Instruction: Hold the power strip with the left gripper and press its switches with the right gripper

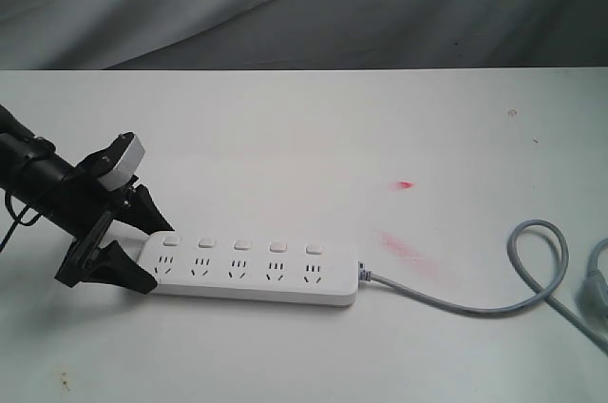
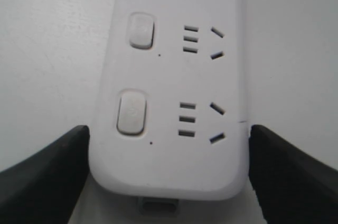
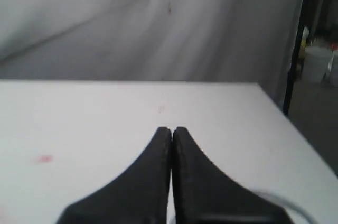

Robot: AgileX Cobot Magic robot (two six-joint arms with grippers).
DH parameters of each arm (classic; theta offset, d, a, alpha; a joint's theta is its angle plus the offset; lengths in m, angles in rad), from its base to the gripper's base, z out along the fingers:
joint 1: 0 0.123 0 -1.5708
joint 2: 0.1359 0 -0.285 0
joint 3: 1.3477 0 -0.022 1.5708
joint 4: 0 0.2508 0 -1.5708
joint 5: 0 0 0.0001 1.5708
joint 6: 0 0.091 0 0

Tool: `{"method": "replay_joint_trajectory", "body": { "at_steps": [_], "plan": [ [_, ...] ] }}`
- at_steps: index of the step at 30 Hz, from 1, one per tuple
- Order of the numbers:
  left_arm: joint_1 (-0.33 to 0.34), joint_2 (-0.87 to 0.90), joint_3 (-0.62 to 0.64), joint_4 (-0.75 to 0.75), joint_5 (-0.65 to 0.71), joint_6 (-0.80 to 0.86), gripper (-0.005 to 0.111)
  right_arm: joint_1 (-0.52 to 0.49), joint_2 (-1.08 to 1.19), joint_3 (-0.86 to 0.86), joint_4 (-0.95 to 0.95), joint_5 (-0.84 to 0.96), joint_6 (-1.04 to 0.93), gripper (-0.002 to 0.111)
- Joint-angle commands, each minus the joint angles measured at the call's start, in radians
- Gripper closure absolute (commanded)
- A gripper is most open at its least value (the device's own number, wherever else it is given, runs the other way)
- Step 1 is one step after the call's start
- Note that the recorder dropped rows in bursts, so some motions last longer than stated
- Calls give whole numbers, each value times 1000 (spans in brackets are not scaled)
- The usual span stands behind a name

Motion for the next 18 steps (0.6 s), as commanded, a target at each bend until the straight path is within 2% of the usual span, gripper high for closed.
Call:
{"method": "replay_joint_trajectory", "body": {
  "at_steps": [1, 9, 14, 16, 18],
  "plan": [
    [-3, -1, -2, 20, -8, 4, 66, -4, -6, 3, -12, -335, -5, 108],
    [-3, -1, -2, 20, -8, 4, 66, -4, -6, 3, -3, -619, 12, 108],
    [-3, -1, -2, 20, -8, 4, 66, -4, -6, 3, 21, -842, 227, 108],
    [-3, -1, -2, 20, -11, 4, 66, -4, -6, 3, 124, -944, 262, 108],
    [-3, -1, -2, 20, -15, 4, 66, -4, -6, -3, 333, -963, 351, 108]
  ]
}}
